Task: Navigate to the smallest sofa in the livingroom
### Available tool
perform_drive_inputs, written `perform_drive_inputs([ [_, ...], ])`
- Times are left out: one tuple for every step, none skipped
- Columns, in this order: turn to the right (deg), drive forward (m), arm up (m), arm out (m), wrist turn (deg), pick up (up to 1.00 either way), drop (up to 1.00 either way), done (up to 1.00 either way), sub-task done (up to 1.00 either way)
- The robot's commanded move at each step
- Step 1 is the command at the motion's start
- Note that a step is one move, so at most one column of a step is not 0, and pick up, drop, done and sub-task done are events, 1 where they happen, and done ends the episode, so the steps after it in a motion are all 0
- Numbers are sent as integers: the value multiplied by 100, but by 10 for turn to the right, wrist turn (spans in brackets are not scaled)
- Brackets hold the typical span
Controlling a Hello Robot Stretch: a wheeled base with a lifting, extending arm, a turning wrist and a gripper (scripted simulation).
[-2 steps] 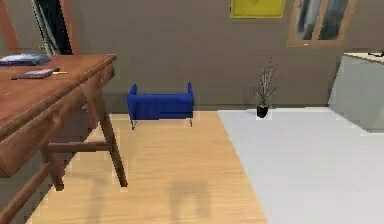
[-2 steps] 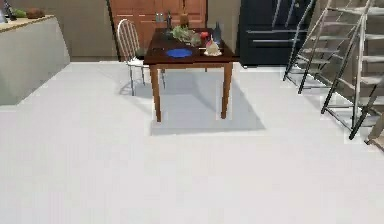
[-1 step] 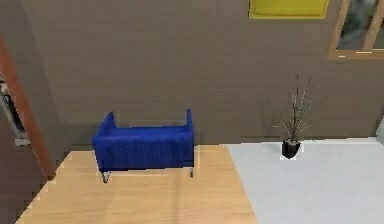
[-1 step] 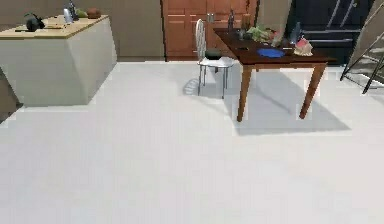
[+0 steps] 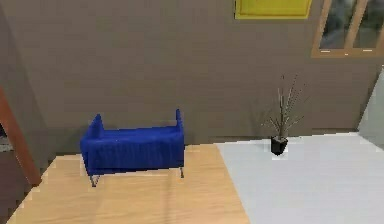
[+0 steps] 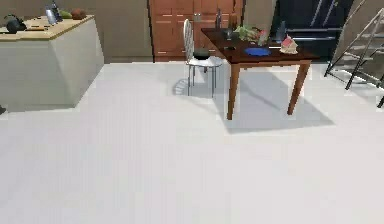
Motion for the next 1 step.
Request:
perform_drive_inputs([
  [0,30,0,0,0,0,0,0,0],
])
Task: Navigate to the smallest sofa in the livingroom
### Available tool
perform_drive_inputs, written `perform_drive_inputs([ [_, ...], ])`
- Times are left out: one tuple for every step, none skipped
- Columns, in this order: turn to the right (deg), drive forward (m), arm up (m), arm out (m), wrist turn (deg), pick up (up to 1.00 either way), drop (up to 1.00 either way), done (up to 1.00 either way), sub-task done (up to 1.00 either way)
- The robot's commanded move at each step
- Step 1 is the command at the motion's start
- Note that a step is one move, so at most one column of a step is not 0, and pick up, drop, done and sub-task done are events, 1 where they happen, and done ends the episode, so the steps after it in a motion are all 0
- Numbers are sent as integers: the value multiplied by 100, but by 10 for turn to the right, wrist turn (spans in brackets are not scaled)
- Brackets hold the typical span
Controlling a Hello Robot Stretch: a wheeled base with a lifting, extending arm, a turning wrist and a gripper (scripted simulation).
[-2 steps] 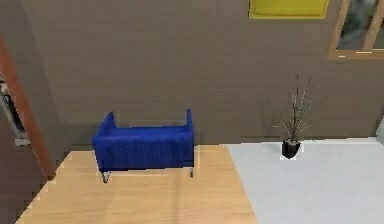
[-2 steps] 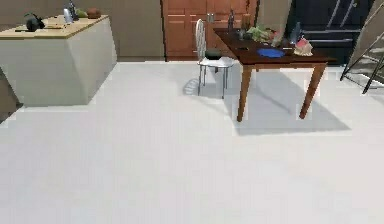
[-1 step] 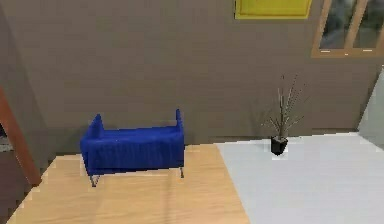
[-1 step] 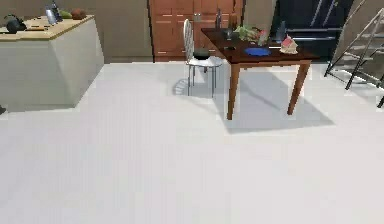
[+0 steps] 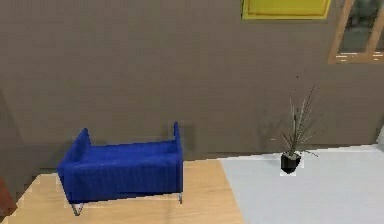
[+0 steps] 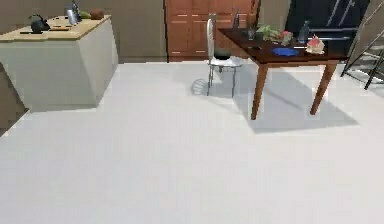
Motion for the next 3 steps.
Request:
perform_drive_inputs([
  [-180,0,0,0,0,0,0,0,0],
  [0,35,0,0,0,0,0,0,0],
  [0,0,0,0,0,0,0,100,0],
])
